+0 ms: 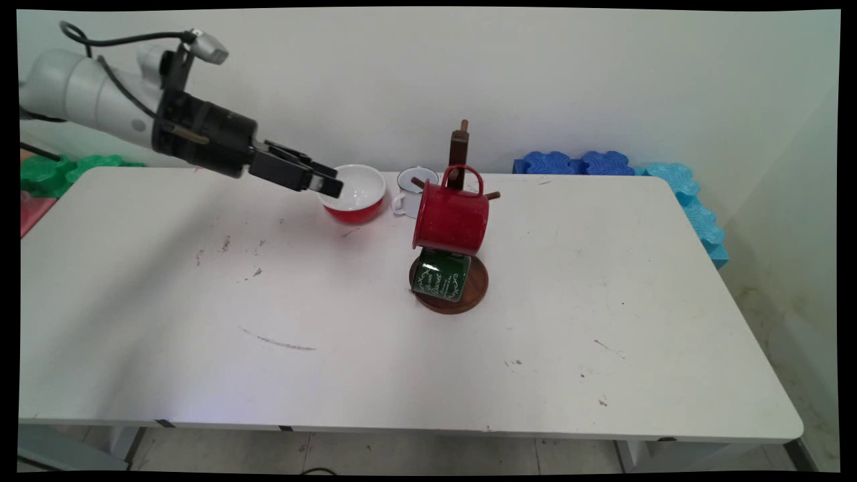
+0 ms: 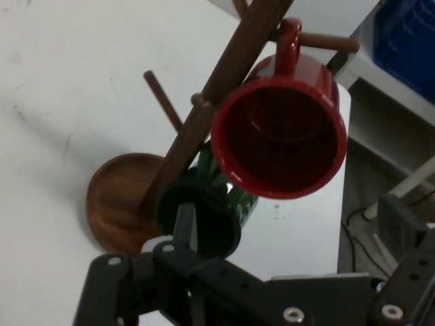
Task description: Pick up the red mug from the rack, then place the picked object on the table
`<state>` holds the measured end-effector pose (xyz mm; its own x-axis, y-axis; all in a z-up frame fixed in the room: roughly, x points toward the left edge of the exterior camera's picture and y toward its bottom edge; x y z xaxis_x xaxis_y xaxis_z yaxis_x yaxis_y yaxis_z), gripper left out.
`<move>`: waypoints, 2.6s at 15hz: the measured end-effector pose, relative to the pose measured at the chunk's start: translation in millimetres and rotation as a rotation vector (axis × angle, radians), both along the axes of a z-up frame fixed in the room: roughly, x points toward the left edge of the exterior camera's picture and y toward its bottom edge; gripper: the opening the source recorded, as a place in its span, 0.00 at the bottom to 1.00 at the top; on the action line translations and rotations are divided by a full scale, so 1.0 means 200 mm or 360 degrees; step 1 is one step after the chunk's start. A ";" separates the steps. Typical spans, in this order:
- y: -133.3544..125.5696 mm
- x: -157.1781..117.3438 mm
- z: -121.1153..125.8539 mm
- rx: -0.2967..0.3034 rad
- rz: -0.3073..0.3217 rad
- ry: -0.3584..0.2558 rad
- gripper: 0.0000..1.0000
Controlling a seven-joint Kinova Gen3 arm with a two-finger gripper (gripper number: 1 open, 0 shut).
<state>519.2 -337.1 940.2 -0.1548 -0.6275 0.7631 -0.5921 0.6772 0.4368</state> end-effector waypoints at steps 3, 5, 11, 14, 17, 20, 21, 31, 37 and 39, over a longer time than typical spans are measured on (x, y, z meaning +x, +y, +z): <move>-0.02 -0.08 -0.03 0.0009 0.0001 0.0043 1.00; -0.04 -0.14 -0.06 0.0013 -0.0002 0.0066 1.00; -0.09 -0.29 -0.13 0.0016 -0.0018 0.0122 1.00; -0.11 -0.36 -0.16 0.0017 -0.0028 0.0142 1.00; -0.13 -0.41 -0.19 0.0021 -0.0040 0.0157 1.00; -0.14 -0.45 -0.20 0.0025 -0.0049 0.0165 1.00; -0.14 -0.46 -0.21 0.0026 -0.0053 0.0166 1.00; -0.15 -0.53 -0.24 0.0018 -0.0071 0.0168 0.00; -0.16 -0.53 -0.25 0.0006 -0.0068 0.0159 0.00; -0.16 -0.53 -0.25 0.0007 -0.0067 0.0158 0.00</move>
